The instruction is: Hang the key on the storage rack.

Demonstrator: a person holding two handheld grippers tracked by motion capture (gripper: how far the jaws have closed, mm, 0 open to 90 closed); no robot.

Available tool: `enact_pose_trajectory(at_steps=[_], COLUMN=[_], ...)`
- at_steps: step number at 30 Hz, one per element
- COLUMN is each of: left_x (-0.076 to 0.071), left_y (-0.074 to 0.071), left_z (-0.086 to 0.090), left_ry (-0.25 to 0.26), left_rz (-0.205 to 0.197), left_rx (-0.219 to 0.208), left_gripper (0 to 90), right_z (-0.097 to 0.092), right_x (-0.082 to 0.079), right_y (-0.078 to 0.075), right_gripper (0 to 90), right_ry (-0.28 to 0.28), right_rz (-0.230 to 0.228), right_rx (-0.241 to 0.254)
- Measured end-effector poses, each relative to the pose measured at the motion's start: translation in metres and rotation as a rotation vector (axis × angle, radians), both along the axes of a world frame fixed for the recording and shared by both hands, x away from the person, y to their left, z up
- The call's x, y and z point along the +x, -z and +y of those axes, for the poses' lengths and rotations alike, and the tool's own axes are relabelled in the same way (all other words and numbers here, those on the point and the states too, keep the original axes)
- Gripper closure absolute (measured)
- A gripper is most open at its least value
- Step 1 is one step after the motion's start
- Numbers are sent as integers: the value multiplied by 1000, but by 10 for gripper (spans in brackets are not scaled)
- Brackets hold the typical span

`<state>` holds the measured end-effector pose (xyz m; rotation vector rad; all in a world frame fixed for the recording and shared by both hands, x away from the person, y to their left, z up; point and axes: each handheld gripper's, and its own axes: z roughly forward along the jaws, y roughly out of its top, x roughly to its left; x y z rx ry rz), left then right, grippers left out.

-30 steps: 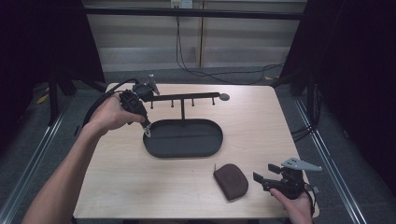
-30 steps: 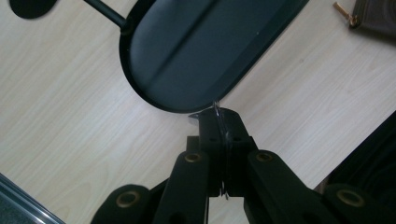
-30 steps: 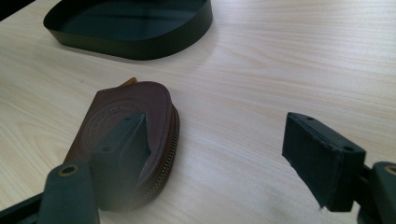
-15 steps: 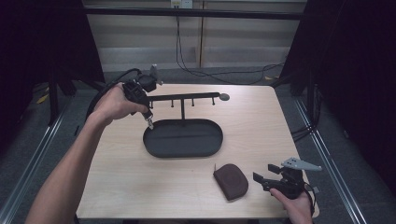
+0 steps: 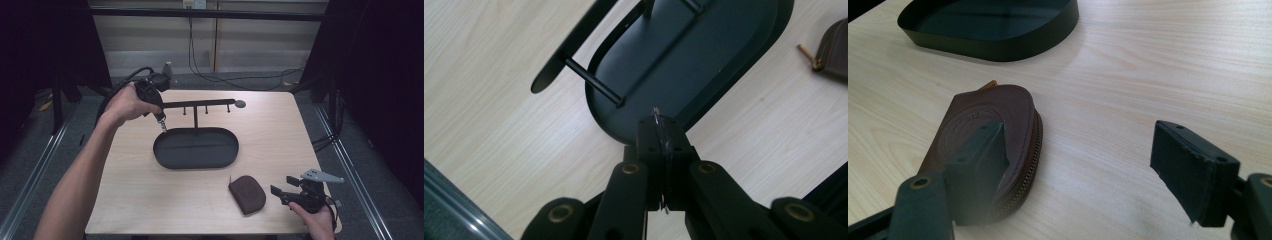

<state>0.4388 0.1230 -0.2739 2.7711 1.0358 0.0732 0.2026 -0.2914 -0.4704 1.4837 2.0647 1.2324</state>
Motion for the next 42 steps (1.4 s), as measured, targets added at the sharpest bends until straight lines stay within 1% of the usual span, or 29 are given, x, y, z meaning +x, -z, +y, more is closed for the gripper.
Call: enact_pose_trajectory(at_steps=[3, 4, 6, 7, 9, 11, 15, 16, 17, 19, 23, 27, 29, 30, 31, 33, 37, 39, 40, 42], left_x=[2, 5, 6, 7, 8, 11, 13, 13, 14, 16, 16, 18, 18, 19, 19, 21, 23, 23, 24, 25], left_y=[-1, -2, -2, -1, 0, 3, 3, 2, 2, 3, 5, 6, 7, 8, 9, 10, 10, 10, 10, 11], left_z=[1, 3, 3, 4, 3, 3, 3, 3, 4, 5, 3, 2, 2, 2, 3, 4, 7, 7, 6, 6], left_ry=[-8, -14, -20, -18, -24, -31, -40, -44, -46, -49, -45, -52, -59, -57, -68, -77, -85, -95, -101, -109], left_rz=[-4, -4, -3, 2, 0, 12, 10, 2, 1, 7, 11, 10, 6, 5, -5, -2, 2, -8, -15, -24], left_rx=[0, -15, -19, -20, -16, -20, -17, -20, -30, -35, -26, -22, -30, -27, -21, -18, -31, -32, -21, -31], left_gripper=[893, 893, 893, 893, 893, 893, 893, 893, 893, 892, 893, 892, 892, 892, 892, 892, 891, 891, 891, 891], right_z=[0, 0, 0, 0, 0, 0, 0, 0, 0, 0, 0, 0, 0, 0, 0, 0, 0, 0, 1, 1], right_x=[0, 0, 0, 0, 0, 0, 0, 0, 0, 0, 0, 0, 0, 0, 0, 0, 0, 0, 0, 0], right_y=[0, 0, 0, 0, 0, 0, 0, 0, 0, 0, 0, 0, 0, 0, 0, 0, 0, 0, 0, 0], right_gripper=[223, 223, 223, 223, 223, 222, 222, 222, 223, 222, 222, 222, 222, 222, 222, 222, 222, 222, 222, 222], right_ry=[0, -2, -3, -3, -3, -3, -3, -3, -2, -4, -7, -6, -7, -7, -7, -9, -10, -9, -9, -11], right_rz=[2, 2, 2, 2, 2, 3, 3, 3, 2, 4, 1, 4, 4, 4, 4, 2, 2, 3, 5, 4], right_rx=[0, 0, 0, 0, 0, 0, 1, 1, 1, 1, 1, 2, 2, 2, 2, 2, 3, 4, 4, 4])
